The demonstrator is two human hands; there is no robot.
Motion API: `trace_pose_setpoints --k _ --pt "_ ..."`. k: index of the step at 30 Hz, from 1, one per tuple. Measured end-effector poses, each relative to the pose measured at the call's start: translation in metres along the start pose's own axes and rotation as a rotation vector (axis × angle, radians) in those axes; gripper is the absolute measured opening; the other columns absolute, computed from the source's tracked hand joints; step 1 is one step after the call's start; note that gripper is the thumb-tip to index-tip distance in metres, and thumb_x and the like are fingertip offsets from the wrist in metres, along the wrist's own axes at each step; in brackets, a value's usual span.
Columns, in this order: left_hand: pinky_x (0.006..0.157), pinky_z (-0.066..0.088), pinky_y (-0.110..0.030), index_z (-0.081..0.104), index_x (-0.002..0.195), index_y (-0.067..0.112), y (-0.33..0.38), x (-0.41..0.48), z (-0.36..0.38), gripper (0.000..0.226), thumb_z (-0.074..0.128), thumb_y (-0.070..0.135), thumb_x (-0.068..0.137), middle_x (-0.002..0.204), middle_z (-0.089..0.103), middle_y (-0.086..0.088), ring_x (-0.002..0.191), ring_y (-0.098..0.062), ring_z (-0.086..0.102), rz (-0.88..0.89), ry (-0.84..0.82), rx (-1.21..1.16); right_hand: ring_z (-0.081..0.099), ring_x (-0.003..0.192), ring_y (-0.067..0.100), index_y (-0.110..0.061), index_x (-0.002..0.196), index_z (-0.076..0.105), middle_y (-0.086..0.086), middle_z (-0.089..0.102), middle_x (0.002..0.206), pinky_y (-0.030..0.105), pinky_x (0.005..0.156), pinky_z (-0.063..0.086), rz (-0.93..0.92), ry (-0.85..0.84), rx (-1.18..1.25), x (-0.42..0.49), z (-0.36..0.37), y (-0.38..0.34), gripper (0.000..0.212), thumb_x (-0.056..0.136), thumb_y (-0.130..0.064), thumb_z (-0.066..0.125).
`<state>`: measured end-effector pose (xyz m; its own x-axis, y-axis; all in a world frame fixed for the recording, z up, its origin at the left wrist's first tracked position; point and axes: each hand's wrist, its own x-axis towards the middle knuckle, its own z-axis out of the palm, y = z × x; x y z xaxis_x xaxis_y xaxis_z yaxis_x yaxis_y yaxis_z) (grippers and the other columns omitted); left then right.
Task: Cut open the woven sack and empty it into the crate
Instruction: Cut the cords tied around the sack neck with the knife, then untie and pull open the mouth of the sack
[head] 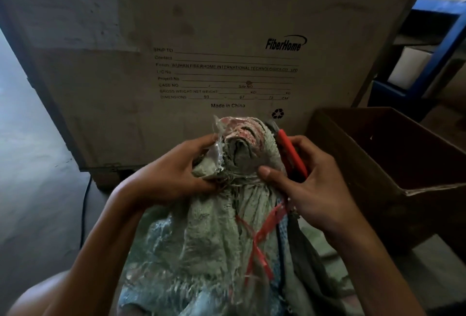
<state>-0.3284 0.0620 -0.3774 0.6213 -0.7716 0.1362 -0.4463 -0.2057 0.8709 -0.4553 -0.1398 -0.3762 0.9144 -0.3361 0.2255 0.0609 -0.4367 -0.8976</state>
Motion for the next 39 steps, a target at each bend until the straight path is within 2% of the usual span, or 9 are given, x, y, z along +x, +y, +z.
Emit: trace_pose_setpoints --k 7,16,19,23,28,31,33,36,39 --pt "0.083 0.053 -0.009 0.06 0.118 0.034 0.0 -0.009 -0.013 0.059 0.072 -0.012 0.082 0.108 0.076 0.025 0.099 0.007 0.071 0.0 -0.109 -0.006 0.071 0.084 0.005 -0.026 0.116 0.061 -0.009 0.072 0.094 0.017 0.071 0.055 0.008 -0.134 0.058 -0.003 -0.004 -0.004 0.039 0.081 -0.025 0.079" --pt "0.073 0.059 -0.029 0.072 0.112 0.014 -0.02 0.0 0.003 0.037 0.07 -0.009 0.083 0.096 0.081 -0.008 0.085 -0.02 0.077 -0.212 0.172 -0.275 0.072 0.092 0.002 -0.022 0.113 0.053 -0.009 0.075 0.101 0.014 0.075 0.054 0.126 -0.119 0.138 -0.001 0.011 0.002 0.077 0.049 -0.015 0.095" --pt "0.084 0.062 -0.031 0.07 0.119 0.02 -0.028 -0.004 -0.009 0.051 0.084 0.011 0.07 0.099 0.081 0.003 0.096 -0.011 0.077 -0.091 0.253 -0.005 0.069 0.095 0.01 -0.023 0.107 0.056 -0.006 0.07 0.1 0.021 0.081 0.054 0.118 -0.09 -0.059 0.005 0.003 0.009 0.067 0.054 -0.011 0.095" --pt "0.067 0.045 0.001 0.077 0.107 0.028 -0.034 -0.009 -0.025 0.044 0.074 0.029 0.064 0.072 0.064 0.046 0.074 0.028 0.06 0.018 0.385 0.425 0.062 0.091 0.004 -0.027 0.105 0.056 -0.011 0.064 0.101 0.008 0.069 0.05 0.167 -0.202 -0.144 0.004 -0.011 0.004 0.057 0.062 -0.014 0.091" --pt "0.06 0.044 -0.02 0.081 0.094 0.024 -0.051 0.001 -0.031 0.033 0.066 0.03 0.065 0.056 0.062 0.024 0.062 0.02 0.058 -0.005 0.458 0.506 0.059 0.088 -0.007 -0.025 0.112 0.056 -0.015 0.062 0.103 -0.004 0.067 0.043 0.238 -0.312 -0.176 0.003 -0.016 -0.002 0.055 0.068 -0.015 0.087" --pt "0.081 0.053 -0.039 0.071 0.118 0.02 -0.061 0.012 -0.017 0.048 0.068 0.016 0.07 0.088 0.068 0.009 0.087 -0.001 0.065 -0.017 0.585 0.486 0.06 0.089 -0.003 -0.024 0.11 0.057 -0.015 0.062 0.101 0.0 0.065 0.044 0.25 -0.25 -0.147 -0.001 -0.006 0.001 0.051 0.069 -0.014 0.087" --pt "0.099 0.046 -0.046 0.052 0.136 0.02 -0.059 0.016 -0.002 0.067 0.072 0.015 0.072 0.124 0.057 -0.009 0.117 -0.03 0.055 -0.148 0.92 0.579 0.062 0.085 -0.003 -0.023 0.108 0.06 -0.011 0.065 0.101 0.001 0.06 0.044 0.278 -0.145 -0.039 -0.005 0.007 0.008 0.05 0.069 -0.011 0.088" --pt "0.103 0.044 -0.048 0.051 0.115 0.014 -0.075 0.014 0.01 0.061 0.08 0.021 0.062 0.131 0.057 -0.015 0.121 -0.035 0.052 -0.544 1.273 0.072 0.066 0.069 -0.008 -0.02 0.107 0.06 -0.007 0.067 0.093 0.001 0.05 0.043 0.3 -0.019 0.124 -0.008 0.028 0.013 0.046 0.071 -0.005 0.085" --pt "0.101 0.051 -0.052 0.069 0.102 0.019 -0.069 0.016 0.004 0.039 0.079 0.042 0.072 0.107 0.074 -0.008 0.105 -0.027 0.067 -0.716 0.922 -1.134 0.063 0.065 -0.018 -0.023 0.105 0.058 -0.009 0.065 0.095 0.001 0.049 0.043 0.283 0.039 0.183 -0.008 0.047 0.014 0.044 0.075 -0.005 0.083"
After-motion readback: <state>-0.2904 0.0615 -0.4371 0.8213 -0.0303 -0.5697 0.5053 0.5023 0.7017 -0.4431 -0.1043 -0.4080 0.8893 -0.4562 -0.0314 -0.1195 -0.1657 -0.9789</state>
